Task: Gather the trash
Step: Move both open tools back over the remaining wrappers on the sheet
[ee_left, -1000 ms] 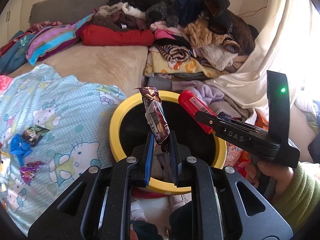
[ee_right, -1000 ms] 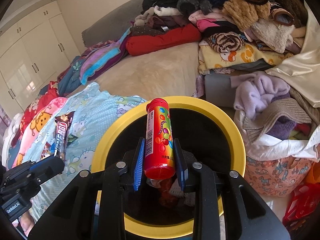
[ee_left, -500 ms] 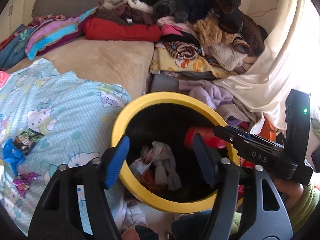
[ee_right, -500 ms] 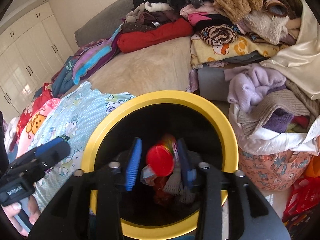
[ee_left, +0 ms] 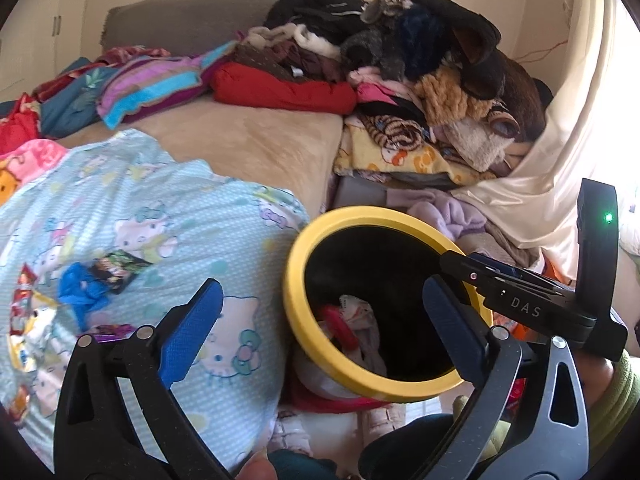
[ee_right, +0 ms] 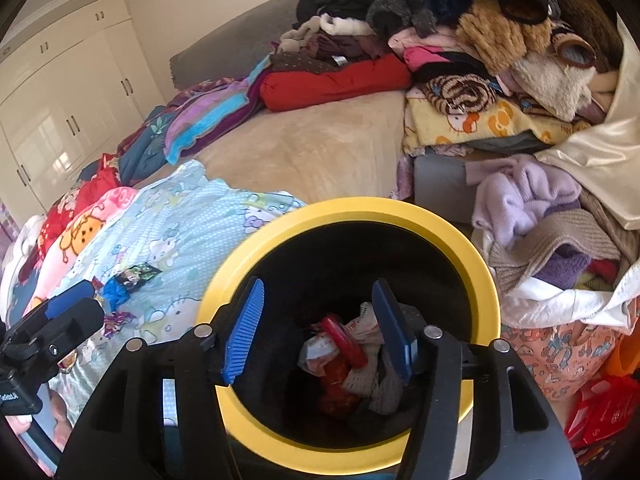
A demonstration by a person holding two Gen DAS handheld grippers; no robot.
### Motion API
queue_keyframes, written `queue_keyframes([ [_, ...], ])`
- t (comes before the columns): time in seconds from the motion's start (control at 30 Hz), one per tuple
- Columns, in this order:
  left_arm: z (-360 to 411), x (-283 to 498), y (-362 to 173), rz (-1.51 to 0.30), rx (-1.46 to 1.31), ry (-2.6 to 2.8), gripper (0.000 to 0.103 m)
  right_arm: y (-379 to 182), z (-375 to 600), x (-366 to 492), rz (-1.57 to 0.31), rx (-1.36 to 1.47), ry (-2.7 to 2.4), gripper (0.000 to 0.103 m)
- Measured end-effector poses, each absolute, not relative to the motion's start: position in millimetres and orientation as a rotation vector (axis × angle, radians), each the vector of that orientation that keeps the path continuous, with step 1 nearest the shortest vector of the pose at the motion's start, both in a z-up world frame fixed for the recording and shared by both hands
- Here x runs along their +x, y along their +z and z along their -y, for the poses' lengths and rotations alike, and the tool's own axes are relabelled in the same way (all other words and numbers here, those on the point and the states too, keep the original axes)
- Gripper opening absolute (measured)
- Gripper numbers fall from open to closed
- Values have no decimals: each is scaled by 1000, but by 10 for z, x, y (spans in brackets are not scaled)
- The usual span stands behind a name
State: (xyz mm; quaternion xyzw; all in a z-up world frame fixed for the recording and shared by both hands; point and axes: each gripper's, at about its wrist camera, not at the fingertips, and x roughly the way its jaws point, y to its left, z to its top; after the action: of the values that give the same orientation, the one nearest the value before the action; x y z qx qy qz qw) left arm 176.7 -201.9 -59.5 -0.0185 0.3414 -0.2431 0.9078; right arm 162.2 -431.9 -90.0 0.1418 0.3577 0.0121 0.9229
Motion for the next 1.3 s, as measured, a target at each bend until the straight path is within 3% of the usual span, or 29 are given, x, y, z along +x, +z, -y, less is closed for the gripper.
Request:
queue_keyframes([
  [0.6, 1251, 1522, -392, -630, -119, -344, 92, -630, 3668, 1516, -678, 224, 164, 66],
  [1.3, 500, 1389, -332, -593, -209, -212, 92, -505, 2918, 1433, -661, 121, 296, 70],
])
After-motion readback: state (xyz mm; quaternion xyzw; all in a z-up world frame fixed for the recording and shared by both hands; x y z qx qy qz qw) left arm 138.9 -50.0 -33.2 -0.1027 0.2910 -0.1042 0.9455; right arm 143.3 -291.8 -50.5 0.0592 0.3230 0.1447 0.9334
